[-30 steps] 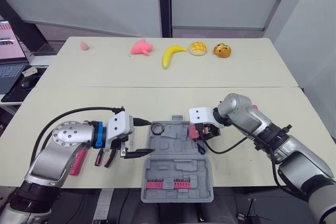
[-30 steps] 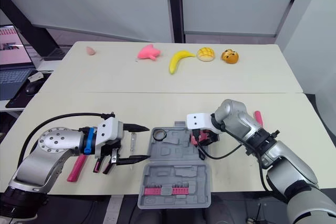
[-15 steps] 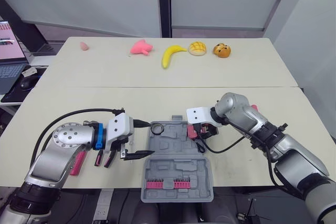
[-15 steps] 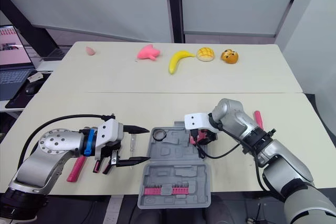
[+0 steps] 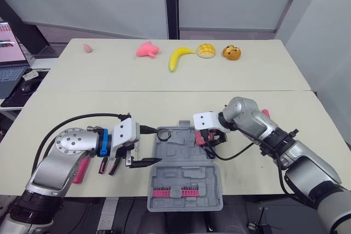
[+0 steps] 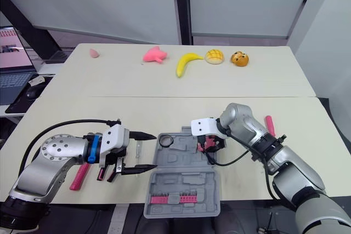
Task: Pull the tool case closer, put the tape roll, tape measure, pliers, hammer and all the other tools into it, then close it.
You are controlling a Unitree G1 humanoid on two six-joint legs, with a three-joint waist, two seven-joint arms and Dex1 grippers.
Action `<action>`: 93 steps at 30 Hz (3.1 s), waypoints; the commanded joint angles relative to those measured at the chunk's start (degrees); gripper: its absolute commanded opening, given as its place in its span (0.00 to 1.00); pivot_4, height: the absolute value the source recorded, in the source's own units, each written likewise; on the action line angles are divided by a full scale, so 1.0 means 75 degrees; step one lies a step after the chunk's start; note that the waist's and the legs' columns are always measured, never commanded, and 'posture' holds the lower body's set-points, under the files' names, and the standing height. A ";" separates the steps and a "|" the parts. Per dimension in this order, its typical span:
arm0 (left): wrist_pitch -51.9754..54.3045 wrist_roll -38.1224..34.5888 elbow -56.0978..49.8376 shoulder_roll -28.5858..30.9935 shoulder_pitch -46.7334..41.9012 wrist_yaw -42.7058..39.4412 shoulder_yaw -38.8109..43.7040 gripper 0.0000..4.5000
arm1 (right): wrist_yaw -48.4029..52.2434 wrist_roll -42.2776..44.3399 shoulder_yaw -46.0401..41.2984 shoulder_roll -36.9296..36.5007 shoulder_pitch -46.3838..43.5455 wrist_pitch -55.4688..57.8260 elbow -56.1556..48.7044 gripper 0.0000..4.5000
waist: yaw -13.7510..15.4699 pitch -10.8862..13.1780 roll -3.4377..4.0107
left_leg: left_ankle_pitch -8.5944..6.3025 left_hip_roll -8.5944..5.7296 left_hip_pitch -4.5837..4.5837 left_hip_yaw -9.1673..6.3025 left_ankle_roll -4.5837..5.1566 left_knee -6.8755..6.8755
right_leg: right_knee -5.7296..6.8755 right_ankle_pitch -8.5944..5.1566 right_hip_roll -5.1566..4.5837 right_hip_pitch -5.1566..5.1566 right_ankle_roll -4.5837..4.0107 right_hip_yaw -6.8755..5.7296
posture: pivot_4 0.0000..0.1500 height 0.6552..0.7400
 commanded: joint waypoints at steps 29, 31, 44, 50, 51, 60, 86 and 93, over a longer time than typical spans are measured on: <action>0.0657 -0.0648 -0.0335 -0.0002 -0.0451 0.0009 0.0177 1.00 | -0.0644 0.1583 -0.1714 -0.0444 0.1043 -0.0254 -0.1696 0.47 | 0.0005 0.0000 0.0000 | 0.0000 0.0000 -0.0003 -0.0002 0.0000 -0.0002 | -0.0002 0.0000 0.0000 0.0000 0.0000 -0.0002 | 1.00 0.83; 0.0669 -0.0673 -0.0373 -0.0064 -0.0475 0.0065 0.0164 1.00 | -0.1002 0.1840 -0.2088 -0.0373 0.1367 -0.0970 -0.1655 0.47 | 0.0006 0.0000 0.0000 | 0.0000 0.0000 -0.0003 -0.0003 0.0000 -0.0001 | -0.0002 0.0000 0.0000 0.0001 0.0000 -0.0002 | 1.00 0.83; 0.0668 -0.0829 -0.0296 -0.0169 -0.0663 0.0000 0.0044 1.00 | -0.1961 0.2409 -0.2873 -0.0278 0.2678 -0.0956 -0.1871 0.47 | -0.0006 0.0000 0.0000 | 0.0000 0.0000 0.0002 0.0001 0.0000 0.0000 | -0.0002 0.0000 0.0002 0.0003 0.0000 0.0005 | 1.00 0.83; 0.0733 -0.0808 -0.0248 -0.0193 -0.0850 -0.0058 -0.0021 1.00 | -0.2243 0.2343 -0.2809 -0.0047 0.2686 -0.1285 -0.1329 0.47 | 0.0004 0.0000 0.0000 | 0.0000 0.0000 0.0001 0.0002 0.0000 -0.0001 | -0.0003 0.0000 0.0002 0.0004 0.0000 0.0006 | 1.00 0.83; 0.0749 -0.0805 -0.0257 -0.0197 -0.0872 -0.0062 -0.0030 1.00 | -0.2279 0.2318 -0.2791 -0.0018 0.2699 -0.1367 -0.1203 0.47 | 0.0005 0.0000 -0.0001 | 0.0000 0.0000 0.0000 0.0001 0.0000 -0.0001 | -0.0003 0.0000 0.0002 0.0004 0.0001 0.0005 | 1.00 0.83; 0.0840 -0.0776 -0.0297 -0.0190 -0.0921 -0.0058 -0.0046 1.00 | -0.2421 0.2061 -0.2624 0.0085 0.2747 -0.1861 -0.0003 0.47 | 0.0004 0.0000 -0.0001 | 0.0000 0.0000 0.0002 0.0001 0.0000 -0.0001 | -0.0002 0.0000 0.0002 0.0004 0.0001 0.0005 | 1.00 0.83; 0.0372 -0.1192 0.1339 -0.0057 -0.0486 0.0241 0.1849 1.00 | -0.3003 0.2805 -0.3832 -0.0024 0.3260 -0.1852 -0.2289 0.47 | 0.0004 0.0000 0.0000 | 0.0000 0.0000 0.0008 -0.0003 0.0000 -0.0002 | -0.0003 0.0000 0.0001 0.0013 0.0001 0.0003 | 1.00 0.83; -0.0176 -0.0980 0.2516 0.0500 0.0701 0.0325 0.3381 1.00 | -0.3073 0.3332 -0.5503 -0.1629 0.4718 -0.0287 -0.4253 0.47 | 0.0065 0.0000 0.0001 | -0.0004 -0.0001 0.0001 -0.0006 0.0003 -0.0017 | -0.0017 -0.0001 -0.0006 0.0010 0.0001 -0.0006 | 1.00 0.83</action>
